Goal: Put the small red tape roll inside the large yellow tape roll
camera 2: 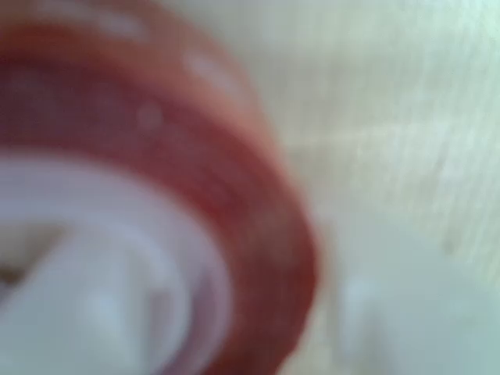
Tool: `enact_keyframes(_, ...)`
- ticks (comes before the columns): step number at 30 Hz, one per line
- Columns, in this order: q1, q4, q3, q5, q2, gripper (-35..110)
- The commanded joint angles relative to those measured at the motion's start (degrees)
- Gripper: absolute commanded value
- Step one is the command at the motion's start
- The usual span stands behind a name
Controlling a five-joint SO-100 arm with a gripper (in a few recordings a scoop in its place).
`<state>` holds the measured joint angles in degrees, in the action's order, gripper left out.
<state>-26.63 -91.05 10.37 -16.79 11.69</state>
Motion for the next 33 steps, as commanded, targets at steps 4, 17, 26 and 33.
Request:
enact_keyframes(4, 3.4, -1.9, 3.4, -1.7, 12.4, 0)
enact_keyframes(17, 22.1, 0.1, 1.2, 3.0, 26.8, 0)
enact_keyframes(26, 30.8, 8.8, -3.5, 5.4, 28.7, 0)
enact_keyframes(33, 33.7, 14.2, -5.5, 5.4, 25.4, 0)
